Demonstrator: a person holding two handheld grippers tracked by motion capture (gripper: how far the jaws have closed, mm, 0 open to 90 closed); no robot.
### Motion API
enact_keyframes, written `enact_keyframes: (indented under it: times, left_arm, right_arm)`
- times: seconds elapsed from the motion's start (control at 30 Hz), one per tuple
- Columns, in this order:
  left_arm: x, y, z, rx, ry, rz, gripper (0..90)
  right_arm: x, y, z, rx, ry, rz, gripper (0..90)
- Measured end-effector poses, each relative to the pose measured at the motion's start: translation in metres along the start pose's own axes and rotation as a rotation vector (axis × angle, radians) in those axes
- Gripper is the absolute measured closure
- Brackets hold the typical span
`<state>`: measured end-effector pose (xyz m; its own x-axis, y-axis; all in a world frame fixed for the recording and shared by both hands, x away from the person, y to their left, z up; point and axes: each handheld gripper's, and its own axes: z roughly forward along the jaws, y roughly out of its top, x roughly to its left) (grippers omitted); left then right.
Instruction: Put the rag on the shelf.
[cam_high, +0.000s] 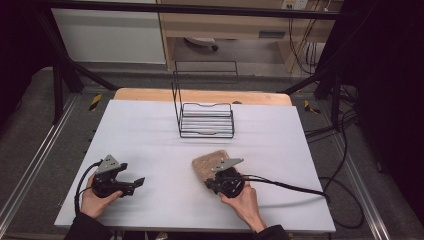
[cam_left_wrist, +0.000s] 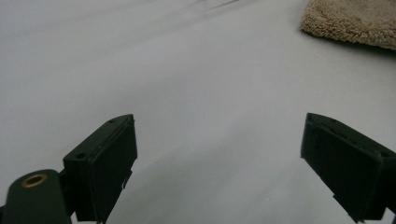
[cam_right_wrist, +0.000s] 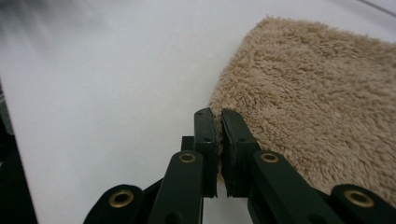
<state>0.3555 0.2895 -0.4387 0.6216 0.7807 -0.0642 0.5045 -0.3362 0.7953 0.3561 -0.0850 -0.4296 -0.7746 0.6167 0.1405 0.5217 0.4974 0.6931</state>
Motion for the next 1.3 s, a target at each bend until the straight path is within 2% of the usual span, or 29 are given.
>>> enact_keyframes:
  times: [0.23,0.33,0.4,0.5,0.6,0.73,0.8,0.9,1.03,1.13,1.3]
  left_arm:
    - [0.000,0.000,0.000,0.000,0.000,0.000,10.6]
    - [0.000,0.000,0.000,0.000,0.000,0.000,10.6]
    - [0.000,0.000,0.000,0.000,-0.001,0.001,10.6]
    - [0.000,0.000,0.000,0.000,0.000,0.001,10.6]
    - [0.000,0.000,-0.001,-0.003,-0.001,-0.001,10.6]
    - [0.000,0.000,-0.001,0.000,-0.002,0.001,10.6]
    - [0.000,0.000,-0.001,-0.001,-0.002,0.001,10.6]
    - [0.000,0.000,-0.001,-0.002,-0.001,0.001,10.5]
    - [-0.001,0.000,-0.001,-0.001,-0.002,0.002,10.5]
    - [-0.001,0.000,-0.001,0.000,-0.004,0.003,10.5]
    - [-0.001,0.000,-0.001,0.000,-0.005,0.002,10.5]
  right_arm:
    - [0.016,0.003,0.009,-0.020,0.045,0.007,85.7]
    - [0.021,0.004,0.014,-0.020,0.042,-0.004,85.5]
    - [0.023,0.004,0.017,-0.018,0.048,0.008,84.5]
    - [0.022,0.003,0.019,-0.015,0.064,0.016,74.7]
    - [0.020,0.007,0.012,-0.048,0.066,0.017,63.9]
    - [0.006,0.008,-0.007,-0.103,0.021,0.039,54.0]
    - [-0.008,0.003,-0.016,-0.115,-0.041,0.063,50.9]
    - [-0.023,-0.007,-0.023,-0.106,-0.106,0.098,48.3]
    - [-0.037,-0.023,-0.022,-0.051,-0.144,0.132,47.9]
    - [-0.041,-0.032,-0.019,-0.021,-0.138,0.153,48.6]
    - [-0.043,-0.037,-0.017,-0.024,-0.113,0.189,53.6]
